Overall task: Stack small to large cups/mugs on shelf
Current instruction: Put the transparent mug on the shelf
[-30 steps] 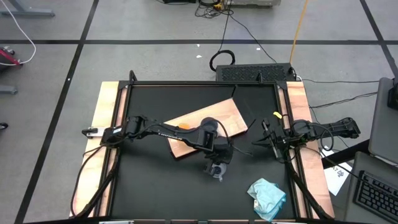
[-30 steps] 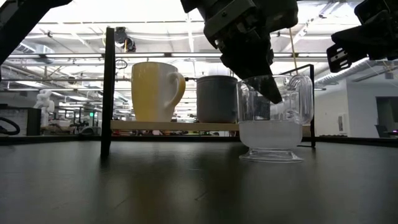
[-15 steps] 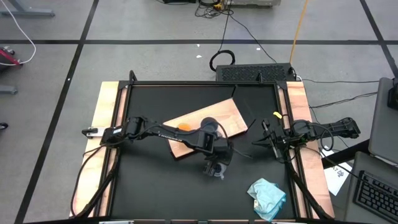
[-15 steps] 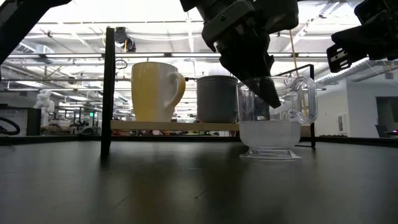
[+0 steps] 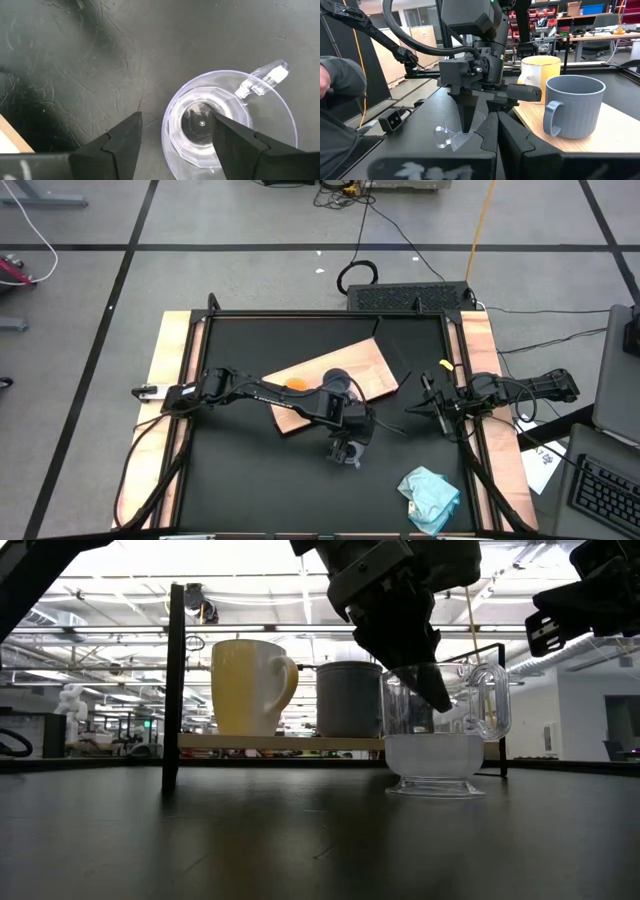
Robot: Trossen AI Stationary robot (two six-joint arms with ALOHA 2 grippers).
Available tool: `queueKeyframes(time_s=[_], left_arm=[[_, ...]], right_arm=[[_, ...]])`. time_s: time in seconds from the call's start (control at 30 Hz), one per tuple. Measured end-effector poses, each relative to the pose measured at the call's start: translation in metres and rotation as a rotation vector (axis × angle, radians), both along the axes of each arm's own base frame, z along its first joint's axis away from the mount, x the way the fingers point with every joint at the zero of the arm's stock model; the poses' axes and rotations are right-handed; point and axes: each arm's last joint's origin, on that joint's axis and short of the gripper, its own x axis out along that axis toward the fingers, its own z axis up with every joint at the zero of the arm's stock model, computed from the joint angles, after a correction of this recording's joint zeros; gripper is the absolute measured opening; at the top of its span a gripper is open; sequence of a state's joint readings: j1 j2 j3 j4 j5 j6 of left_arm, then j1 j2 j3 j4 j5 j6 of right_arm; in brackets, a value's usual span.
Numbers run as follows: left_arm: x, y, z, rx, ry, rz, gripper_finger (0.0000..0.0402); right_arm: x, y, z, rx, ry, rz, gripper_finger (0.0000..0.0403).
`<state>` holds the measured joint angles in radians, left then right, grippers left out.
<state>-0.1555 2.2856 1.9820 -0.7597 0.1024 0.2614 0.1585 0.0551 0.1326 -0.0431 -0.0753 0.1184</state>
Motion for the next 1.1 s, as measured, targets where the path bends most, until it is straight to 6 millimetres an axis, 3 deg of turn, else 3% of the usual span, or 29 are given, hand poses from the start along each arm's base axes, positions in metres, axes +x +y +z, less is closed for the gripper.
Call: queueKeyframes(time_s=[0.13, 0.5, 0.77, 0.9, 1.1], left_arm=[[-0.001, 0.000, 0.009, 0.000, -0.019, -0.002, 0.0228], [-0.006, -0.003, 0.079, 0.032, -0.105, -0.039, 0.0227], [-0.012, -0.004, 0.115, 0.044, -0.164, -0.058, 0.0220], [-0.019, -0.003, 0.124, 0.053, -0.150, -0.058, 0.0175], [-0.034, 0.000, 0.149, 0.059, -0.191, -0.041, 0.0055]], right_arm=[[0.000, 0.000, 0.000, 0.000, 0.000, 0.000, 0.0000], [0.000, 0.000, -0.001, -0.004, 0.006, 0.001, 0.0000], [0.001, 0.000, -0.001, -0.004, 0.007, 0.001, 0.0000], [0.001, 0.000, -0.001, -0.004, 0.007, 0.002, 0.0000], [0.001, 0.000, -0.001, -0.004, 0.006, 0.003, 0.0000]])
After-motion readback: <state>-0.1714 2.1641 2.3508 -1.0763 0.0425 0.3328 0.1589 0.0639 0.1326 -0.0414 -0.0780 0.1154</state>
